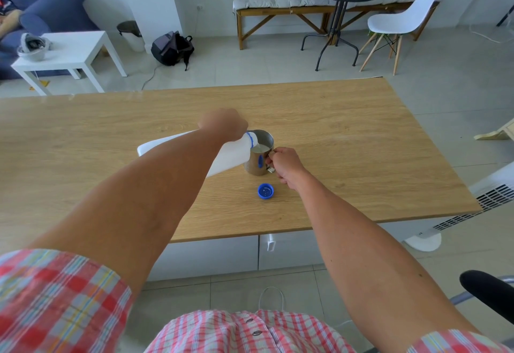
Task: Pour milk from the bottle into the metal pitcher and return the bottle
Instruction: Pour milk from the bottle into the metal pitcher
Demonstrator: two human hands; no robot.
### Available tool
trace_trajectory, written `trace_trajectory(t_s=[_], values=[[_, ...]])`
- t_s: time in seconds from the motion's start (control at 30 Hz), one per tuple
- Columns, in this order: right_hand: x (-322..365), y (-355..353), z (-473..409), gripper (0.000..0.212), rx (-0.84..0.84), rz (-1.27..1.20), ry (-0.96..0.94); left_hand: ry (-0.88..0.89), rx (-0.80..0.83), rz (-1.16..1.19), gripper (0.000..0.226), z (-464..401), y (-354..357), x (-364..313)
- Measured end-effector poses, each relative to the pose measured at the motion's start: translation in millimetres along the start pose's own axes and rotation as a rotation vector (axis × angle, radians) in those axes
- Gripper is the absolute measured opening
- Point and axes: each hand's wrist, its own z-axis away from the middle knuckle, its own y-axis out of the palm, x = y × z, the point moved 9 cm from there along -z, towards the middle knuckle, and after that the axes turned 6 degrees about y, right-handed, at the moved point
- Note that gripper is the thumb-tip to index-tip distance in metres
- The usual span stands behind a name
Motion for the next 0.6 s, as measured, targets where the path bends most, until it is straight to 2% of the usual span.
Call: trace_trajectory(t_s=[0.6], values=[[2.0, -0.6, 3.1, 0.027, 0.011, 0.001, -0.005, 0.001, -0.004, -0.002, 0.027, -2.1, 0.9, 0.7]])
